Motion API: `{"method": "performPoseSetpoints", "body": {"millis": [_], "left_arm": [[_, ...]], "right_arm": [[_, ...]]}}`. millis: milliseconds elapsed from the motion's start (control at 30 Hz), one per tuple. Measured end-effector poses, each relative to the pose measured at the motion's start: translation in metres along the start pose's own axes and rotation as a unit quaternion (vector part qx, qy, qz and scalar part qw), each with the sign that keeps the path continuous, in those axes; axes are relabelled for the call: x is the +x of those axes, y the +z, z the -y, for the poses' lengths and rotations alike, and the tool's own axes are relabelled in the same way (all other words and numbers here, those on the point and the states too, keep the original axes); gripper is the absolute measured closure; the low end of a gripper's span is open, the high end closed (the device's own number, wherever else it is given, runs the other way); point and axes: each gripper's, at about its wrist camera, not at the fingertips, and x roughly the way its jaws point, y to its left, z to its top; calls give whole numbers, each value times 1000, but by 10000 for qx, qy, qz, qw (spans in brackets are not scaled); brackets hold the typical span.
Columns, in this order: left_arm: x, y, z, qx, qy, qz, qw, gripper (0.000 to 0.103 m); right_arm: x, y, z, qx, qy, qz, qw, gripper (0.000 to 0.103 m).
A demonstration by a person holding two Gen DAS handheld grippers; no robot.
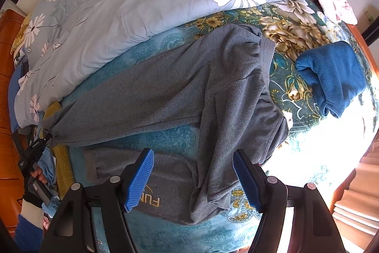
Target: Fold clothes
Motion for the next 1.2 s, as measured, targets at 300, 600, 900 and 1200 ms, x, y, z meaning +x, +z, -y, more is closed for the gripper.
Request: {"method": "performPoseSetpoints", "body": {"millis": [300,600,900,1200], "left_arm": [[-22,-75,8,-420,-620,-291,9968,49],[25,-172,31,-950,-587,-1486,9826,48],[31,-173,48,-1626,-819,-1234,9755,89],[-41,-179,35,-1818,-104,-470,9822,94]], "right_arm": [[13,-9,8,129,66,-89,9999,30],[8,-19,19,221,165,-69,9996,30],[2,-34,45,508,242,22,9984,30],[18,-48,100,1031,400,75,9938,30]]}}
